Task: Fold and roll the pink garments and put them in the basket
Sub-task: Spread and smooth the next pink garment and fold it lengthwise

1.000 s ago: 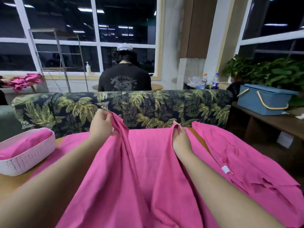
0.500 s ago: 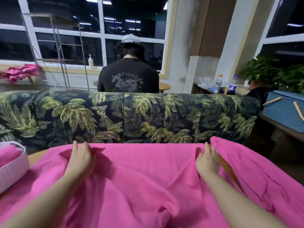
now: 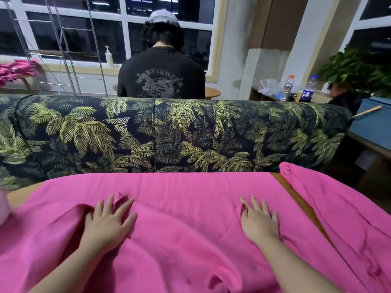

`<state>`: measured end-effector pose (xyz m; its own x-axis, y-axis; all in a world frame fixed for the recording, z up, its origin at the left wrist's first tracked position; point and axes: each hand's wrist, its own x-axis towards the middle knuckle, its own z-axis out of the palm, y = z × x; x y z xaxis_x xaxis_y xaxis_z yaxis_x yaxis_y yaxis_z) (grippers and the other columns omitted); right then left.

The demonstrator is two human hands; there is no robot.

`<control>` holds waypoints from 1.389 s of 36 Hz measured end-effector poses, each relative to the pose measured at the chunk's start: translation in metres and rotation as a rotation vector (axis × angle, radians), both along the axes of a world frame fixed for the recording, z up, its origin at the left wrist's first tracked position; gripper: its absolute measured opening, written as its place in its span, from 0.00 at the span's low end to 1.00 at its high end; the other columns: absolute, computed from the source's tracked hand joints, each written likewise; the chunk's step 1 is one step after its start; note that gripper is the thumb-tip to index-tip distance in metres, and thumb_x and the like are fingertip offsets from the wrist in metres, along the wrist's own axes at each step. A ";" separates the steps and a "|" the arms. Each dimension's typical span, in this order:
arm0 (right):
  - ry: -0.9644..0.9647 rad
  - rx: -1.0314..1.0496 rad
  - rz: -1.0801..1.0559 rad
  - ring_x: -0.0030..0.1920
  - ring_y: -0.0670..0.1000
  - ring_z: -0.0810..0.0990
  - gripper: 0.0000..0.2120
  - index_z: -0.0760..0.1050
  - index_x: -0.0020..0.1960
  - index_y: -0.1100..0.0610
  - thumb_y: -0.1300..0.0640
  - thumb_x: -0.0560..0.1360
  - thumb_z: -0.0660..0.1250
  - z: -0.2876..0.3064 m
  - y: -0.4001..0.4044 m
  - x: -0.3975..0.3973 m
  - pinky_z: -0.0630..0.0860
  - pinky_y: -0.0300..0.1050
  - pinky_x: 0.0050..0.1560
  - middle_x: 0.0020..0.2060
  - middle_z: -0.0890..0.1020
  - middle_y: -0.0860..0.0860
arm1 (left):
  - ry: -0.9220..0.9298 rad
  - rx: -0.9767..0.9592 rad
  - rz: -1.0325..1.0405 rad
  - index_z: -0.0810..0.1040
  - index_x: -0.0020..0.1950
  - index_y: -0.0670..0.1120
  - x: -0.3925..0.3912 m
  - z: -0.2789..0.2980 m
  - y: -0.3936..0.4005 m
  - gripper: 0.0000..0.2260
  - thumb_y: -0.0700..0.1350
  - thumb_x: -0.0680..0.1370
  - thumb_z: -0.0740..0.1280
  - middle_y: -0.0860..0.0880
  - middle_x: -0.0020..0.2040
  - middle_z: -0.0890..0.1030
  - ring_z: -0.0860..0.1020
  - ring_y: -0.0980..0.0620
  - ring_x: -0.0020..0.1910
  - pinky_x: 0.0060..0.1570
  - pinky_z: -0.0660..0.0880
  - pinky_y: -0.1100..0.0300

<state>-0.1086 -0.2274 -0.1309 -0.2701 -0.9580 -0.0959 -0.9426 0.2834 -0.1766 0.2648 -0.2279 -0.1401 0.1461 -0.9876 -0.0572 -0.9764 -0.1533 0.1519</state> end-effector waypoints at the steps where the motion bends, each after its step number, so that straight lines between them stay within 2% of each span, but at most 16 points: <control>1: 0.004 -0.004 0.000 0.78 0.53 0.45 0.23 0.47 0.77 0.38 0.46 0.82 0.43 0.000 0.003 0.000 0.46 0.59 0.75 0.78 0.47 0.44 | -0.010 0.000 -0.001 0.49 0.75 0.69 0.000 -0.001 0.003 0.25 0.67 0.78 0.48 0.48 0.79 0.47 0.46 0.44 0.78 0.73 0.50 0.44; 17: 0.039 0.017 0.008 0.78 0.53 0.43 0.24 0.43 0.77 0.38 0.45 0.82 0.41 0.001 0.079 -0.005 0.44 0.60 0.75 0.78 0.46 0.45 | -0.019 -0.005 -0.037 0.48 0.75 0.67 -0.001 0.001 0.079 0.25 0.66 0.79 0.49 0.48 0.79 0.47 0.47 0.45 0.77 0.72 0.51 0.44; 50: 0.010 0.010 -0.031 0.78 0.53 0.43 0.24 0.44 0.77 0.38 0.46 0.82 0.43 0.003 0.217 -0.012 0.44 0.60 0.76 0.78 0.47 0.45 | 0.017 -0.026 -0.069 0.49 0.75 0.67 -0.006 -0.002 0.202 0.25 0.66 0.78 0.50 0.49 0.79 0.47 0.47 0.45 0.77 0.73 0.51 0.44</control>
<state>-0.1210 -0.0105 -0.1278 -0.3011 -0.9481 -0.1026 -0.9349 0.3147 -0.1643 0.2585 -0.0261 -0.1425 0.0772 -0.9965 -0.0331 -0.9817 -0.0818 0.1720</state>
